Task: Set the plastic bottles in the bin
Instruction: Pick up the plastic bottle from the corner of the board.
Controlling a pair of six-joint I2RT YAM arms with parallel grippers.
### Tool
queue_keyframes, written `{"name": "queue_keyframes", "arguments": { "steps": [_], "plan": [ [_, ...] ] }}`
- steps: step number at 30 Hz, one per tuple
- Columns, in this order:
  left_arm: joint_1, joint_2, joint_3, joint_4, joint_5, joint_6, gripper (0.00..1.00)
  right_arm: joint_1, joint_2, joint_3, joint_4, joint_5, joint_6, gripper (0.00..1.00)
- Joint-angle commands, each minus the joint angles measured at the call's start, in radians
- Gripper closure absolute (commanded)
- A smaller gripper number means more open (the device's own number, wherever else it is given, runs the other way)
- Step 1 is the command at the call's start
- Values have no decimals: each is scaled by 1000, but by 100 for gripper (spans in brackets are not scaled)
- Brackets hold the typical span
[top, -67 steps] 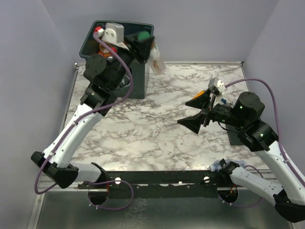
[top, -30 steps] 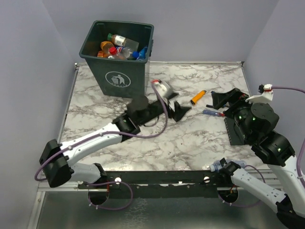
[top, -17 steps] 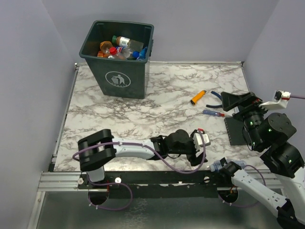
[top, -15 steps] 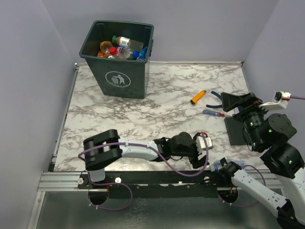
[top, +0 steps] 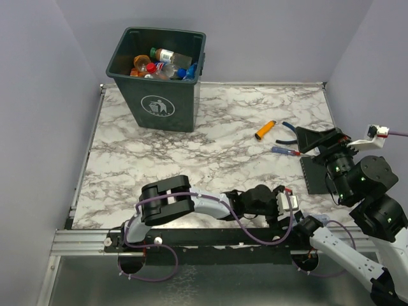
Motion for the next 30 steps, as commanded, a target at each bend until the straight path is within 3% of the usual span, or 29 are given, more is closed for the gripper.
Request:
{"name": "queue_keyframes", "arguments": {
  "steps": [1,17,30],
  "plan": [
    [-10,38,14,27,21,38,19,2,-18,-12,-28,0,-17,0],
    [-42,102,-8,18,55,48,17,3,-4,-30,-27,2,-16,0],
    [-46,127,3,35,16,39,46,2,-4,-39,-21,6,-17,0]
  ]
}}
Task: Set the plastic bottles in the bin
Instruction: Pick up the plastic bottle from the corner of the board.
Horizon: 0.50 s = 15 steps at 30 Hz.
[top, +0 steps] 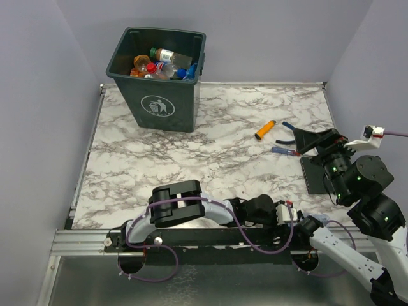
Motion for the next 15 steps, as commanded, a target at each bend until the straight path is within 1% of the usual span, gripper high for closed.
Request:
{"name": "queue_keyframes", "arguments": {
  "steps": [1,4,11,13,15],
  "plan": [
    [-5,11,0,32,-4,3,48,2,3,-18,-18,6,-11,0],
    [-5,3,-9,46,-9,-3,58,3,0,-23,-18,7,-7,0],
    [-5,-72,-85,80,-63,10,88,3,-3,-35,-18,4,-3,0],
    [-2,-115,-129,79,-115,15,99,2,0,-37,-17,3,-3,0],
    [11,-181,-178,78,-161,10,100,2,5,-35,-15,-3,-10,0]
  ]
}}
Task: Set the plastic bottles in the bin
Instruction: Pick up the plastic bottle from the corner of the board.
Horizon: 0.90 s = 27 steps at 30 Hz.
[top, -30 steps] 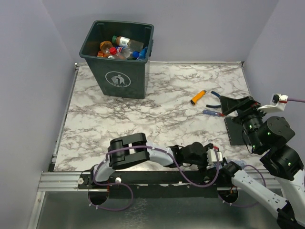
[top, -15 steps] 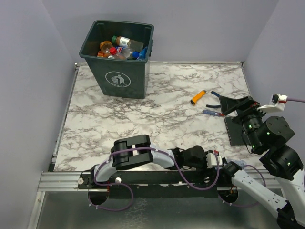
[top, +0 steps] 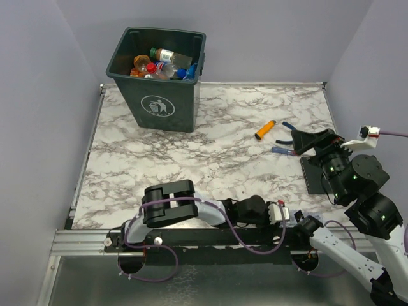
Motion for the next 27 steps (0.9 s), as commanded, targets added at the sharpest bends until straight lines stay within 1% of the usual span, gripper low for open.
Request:
{"name": "queue_keyframes", "arguments": {
  "steps": [1,7,12,15,18,22,27],
  "plan": [
    [24,-179,-136,24,-145,-5,100,3,11,-12,-12,-11,-16,0],
    [141,-539,-378,-12,-323,-99,100,3,57,-6,66,-101,-73,0],
    [209,-791,-453,-118,-516,-110,100,3,168,41,125,-257,-75,0],
    [226,-940,-517,-114,-649,-132,100,2,218,50,156,-307,-54,0],
    [231,-1071,-567,-77,-726,-133,100,3,252,34,206,-351,-23,0],
    [235,-1162,-569,-73,-763,-105,100,2,331,28,300,-462,31,0],
    [234,-1186,-539,-79,-737,-87,100,2,440,28,437,-610,96,0]
  ]
}}
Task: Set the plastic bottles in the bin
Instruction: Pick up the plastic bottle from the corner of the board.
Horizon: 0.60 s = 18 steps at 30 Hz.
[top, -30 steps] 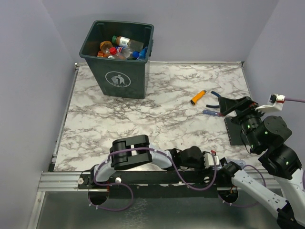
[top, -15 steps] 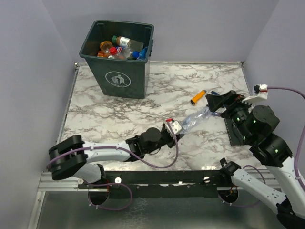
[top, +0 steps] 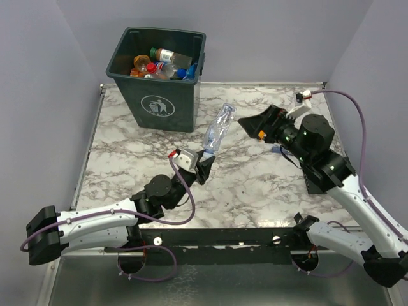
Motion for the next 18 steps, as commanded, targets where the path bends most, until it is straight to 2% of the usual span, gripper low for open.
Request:
{"name": "queue_keyframes", "arguments": {
  "steps": [1,5,8,11,14,16,18],
  "plan": [
    [1,-17,30,-8,-30,21,100,3,89,6,169,-185,76,0],
    [0,-26,43,-10,-19,28,100,2,173,15,273,-259,126,2],
    [0,-31,50,-10,-19,28,100,3,240,42,318,-310,141,9],
    [1,-35,58,-11,-17,28,100,3,298,63,335,-360,157,24],
    [0,-35,66,-11,-18,28,100,3,332,78,346,-377,164,51],
    [1,-43,72,-12,-32,15,100,3,329,75,369,-363,158,63],
    [0,-61,80,-19,-40,0,62,3,312,71,403,-335,129,70]
  ]
}}
